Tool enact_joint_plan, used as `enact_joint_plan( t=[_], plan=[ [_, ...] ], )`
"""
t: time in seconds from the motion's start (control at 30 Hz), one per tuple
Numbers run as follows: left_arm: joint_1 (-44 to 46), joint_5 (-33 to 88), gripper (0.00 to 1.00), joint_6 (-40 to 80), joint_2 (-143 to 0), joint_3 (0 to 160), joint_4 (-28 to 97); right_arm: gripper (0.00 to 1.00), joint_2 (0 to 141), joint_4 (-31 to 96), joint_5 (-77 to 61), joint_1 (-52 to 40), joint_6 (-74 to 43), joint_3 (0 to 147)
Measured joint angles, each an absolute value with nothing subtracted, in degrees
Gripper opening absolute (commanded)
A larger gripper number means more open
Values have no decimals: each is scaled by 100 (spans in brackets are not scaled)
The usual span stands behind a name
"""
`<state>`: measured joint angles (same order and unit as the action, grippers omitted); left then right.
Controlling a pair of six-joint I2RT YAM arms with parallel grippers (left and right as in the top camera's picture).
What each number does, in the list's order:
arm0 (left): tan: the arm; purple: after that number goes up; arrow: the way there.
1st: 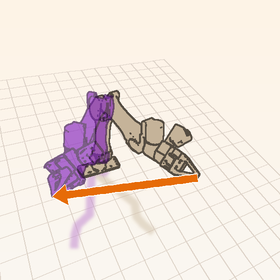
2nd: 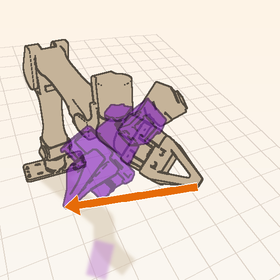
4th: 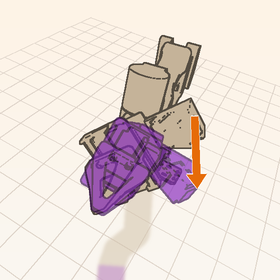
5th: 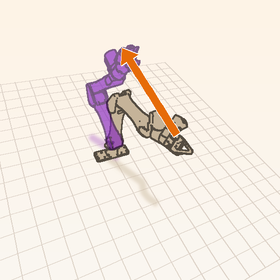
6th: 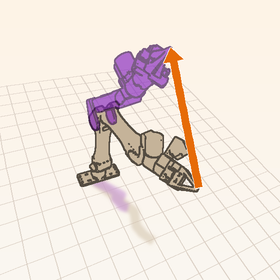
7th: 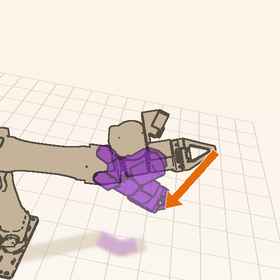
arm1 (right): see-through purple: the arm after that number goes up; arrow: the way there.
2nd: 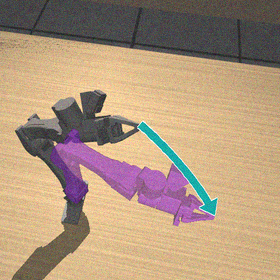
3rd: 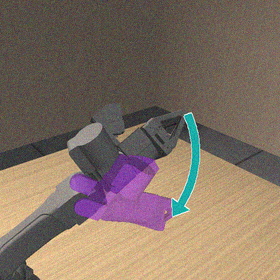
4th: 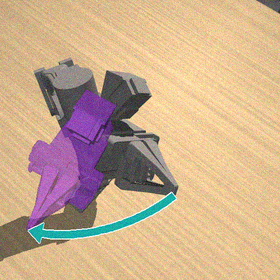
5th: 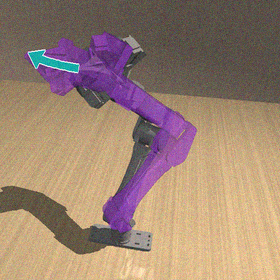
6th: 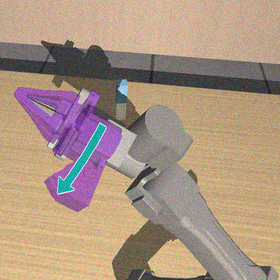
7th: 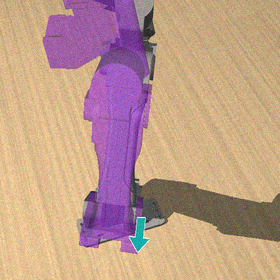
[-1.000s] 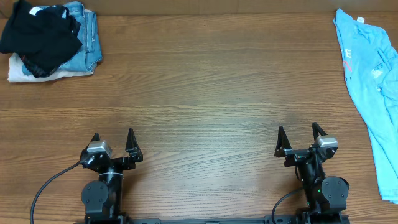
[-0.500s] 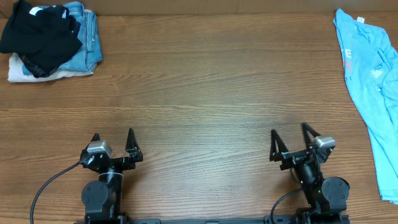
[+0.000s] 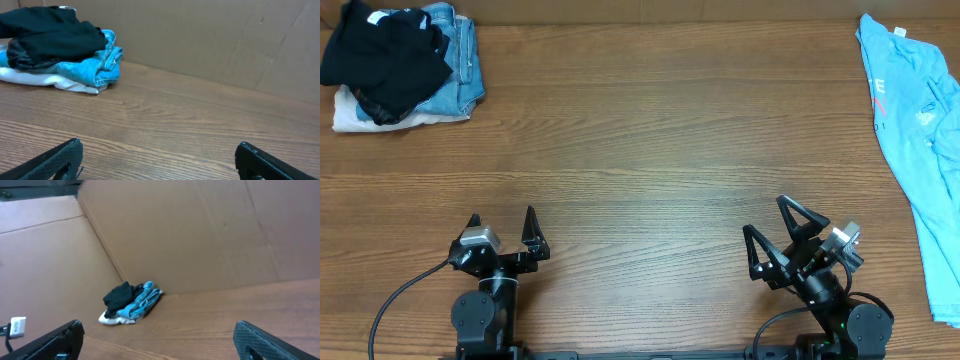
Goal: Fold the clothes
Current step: 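Reach the right gripper to the light blue T-shirt at the right edge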
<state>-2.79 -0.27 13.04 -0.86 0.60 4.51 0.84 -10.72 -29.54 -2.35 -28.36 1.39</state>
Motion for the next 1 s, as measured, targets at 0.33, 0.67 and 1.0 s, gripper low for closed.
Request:
enact_joint_plan(
  t=[0.33,0.67,1.0],
  plan=[
    [-279,-30,100,1306,-86,60,451,100,1039,-556,-2150,-235,-2283,1496],
    [-279,-30,100,1304,-86,51,445,100,4698,1122,-1138,-222,-1466,4292],
    [-279,-32,100,1304,-86,51,436,100,8648,4128,-655,1015,-1129,8377]
  ],
)
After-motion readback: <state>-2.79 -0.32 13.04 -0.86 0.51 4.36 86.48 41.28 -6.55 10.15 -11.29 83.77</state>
